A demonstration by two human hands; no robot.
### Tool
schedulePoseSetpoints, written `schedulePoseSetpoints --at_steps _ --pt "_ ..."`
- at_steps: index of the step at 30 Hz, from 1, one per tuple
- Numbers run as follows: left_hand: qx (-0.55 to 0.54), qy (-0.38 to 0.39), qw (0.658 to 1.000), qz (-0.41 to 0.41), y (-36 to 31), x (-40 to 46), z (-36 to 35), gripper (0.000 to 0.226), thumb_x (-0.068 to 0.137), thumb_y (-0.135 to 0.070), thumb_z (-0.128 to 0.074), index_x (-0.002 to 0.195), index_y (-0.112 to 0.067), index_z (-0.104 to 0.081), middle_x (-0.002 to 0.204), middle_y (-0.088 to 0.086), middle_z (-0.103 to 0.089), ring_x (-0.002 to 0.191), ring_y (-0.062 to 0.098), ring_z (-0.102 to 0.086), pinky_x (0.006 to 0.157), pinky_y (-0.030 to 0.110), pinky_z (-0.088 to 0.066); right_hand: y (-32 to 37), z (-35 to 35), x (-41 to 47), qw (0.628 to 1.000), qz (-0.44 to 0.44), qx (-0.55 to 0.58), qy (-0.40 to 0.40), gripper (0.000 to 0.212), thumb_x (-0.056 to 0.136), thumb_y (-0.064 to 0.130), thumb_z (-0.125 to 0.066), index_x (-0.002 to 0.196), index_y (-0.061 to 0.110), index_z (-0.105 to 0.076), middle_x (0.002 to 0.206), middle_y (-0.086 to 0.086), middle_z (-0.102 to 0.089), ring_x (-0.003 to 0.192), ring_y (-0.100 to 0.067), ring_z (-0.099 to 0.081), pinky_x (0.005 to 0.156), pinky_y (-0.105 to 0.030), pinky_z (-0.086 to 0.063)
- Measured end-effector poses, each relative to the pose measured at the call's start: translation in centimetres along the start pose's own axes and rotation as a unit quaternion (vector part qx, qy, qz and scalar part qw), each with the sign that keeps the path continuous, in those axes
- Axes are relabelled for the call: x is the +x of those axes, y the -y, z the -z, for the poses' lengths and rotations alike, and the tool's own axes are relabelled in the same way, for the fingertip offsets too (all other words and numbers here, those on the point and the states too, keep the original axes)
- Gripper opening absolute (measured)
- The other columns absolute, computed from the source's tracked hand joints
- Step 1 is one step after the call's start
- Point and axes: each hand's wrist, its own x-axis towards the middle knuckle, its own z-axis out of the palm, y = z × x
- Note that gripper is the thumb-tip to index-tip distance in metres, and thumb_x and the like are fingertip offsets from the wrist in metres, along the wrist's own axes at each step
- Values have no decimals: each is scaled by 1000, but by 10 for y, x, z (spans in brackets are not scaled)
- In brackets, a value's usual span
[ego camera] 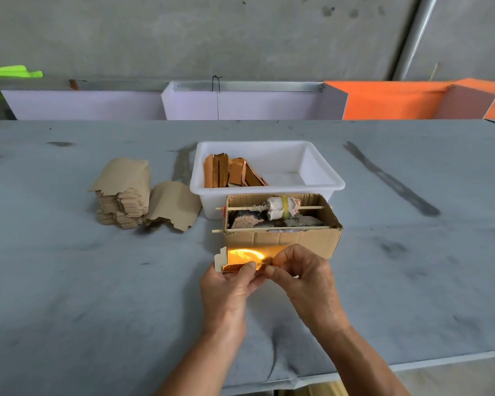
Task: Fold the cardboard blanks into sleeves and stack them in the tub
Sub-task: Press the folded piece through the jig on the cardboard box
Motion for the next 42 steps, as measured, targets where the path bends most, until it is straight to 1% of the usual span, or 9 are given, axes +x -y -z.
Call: schedulePoseSetpoints --at_steps 4,8,14,21,25,31,35,39,42 --pt "4 -2 1000 1 -2 -1 -1 9 81 15 -59 82 7 -60 65 13 -65 59 21 -68 56 28 -56 -1 0 1 1000 -8 1 10 17 77 -2 -73 73 11 -62 56 8 -64 52 2 -55 52 -10 -41" --pt "9 -2 1000 1 -4 -2 -2 8 81 16 -58 85 9 -59 69 17 -63 59 22 -67 56 28 -57 -1 1 1 999 -26 9 21 16 78 1 -73 82 15 -65 64 -1 -71 59 -6 -64 53 -11 -42" --pt "10 1 1000 9 -7 -4 -2 7 82 15 -58 86 9 -60 70 17 -65 58 22 -69 54 25 -56 -3 2 2 999 -35 -7 26 17 78 3 -73 93 11 -70 65 -4 -71 56 -2 -61 53 -8 -41" --pt "15 -6 1000 16 -8 -5 -2 7 81 14 -60 84 7 -59 69 16 -64 58 21 -69 55 25 -56 -2 2 4 998 -51 -15 19 20 77 5 -75 94 16 -71 69 -2 -72 62 -4 -65 56 -10 -45" --pt "5 3 1000 30 -8 -4 -2 11 82 14 -58 81 3 -62 68 13 -67 60 21 -69 55 26 -56 -2 2 4 998 -56 -26 18 22 76 6 -76 94 18 -73 69 -2 -72 55 1 -59 53 -9 -42" --pt "-33 -6 996 82 -5 -3 -3 16 85 8 -57 80 -6 -63 69 8 -72 67 22 -71 64 30 -56 -1 0 5 998 -61 -25 14 23 75 6 -76 94 20 -74 79 -2 -73 75 -19 -69 72 -26 -56" --pt "-61 -14 993 98 -3 -4 -6 21 85 3 -59 73 -12 -66 71 7 -72 69 22 -70 67 32 -52 0 -2 3 998 -54 -27 33 24 77 3 -74 98 15 -75 82 0 -74 78 -18 -70 78 -30 -57" --pt "-67 -49 989 119 0 -4 -10 11 78 3 -68 82 -8 -66 71 5 -71 64 18 -69 66 31 -54 3 -4 -1 997 -40 -41 55 27 79 1 -71 94 24 -76 77 7 -74 72 -7 -69 70 -19 -54" --pt "-79 -75 982 155 1 -2 -12 22 77 -2 -70 98 -4 -63 87 11 -68 67 17 -66 62 26 -55 5 -6 -5 996 -27 -50 75 28 80 0 -69 93 25 -75 78 8 -74 72 -7 -69 71 -19 -55"
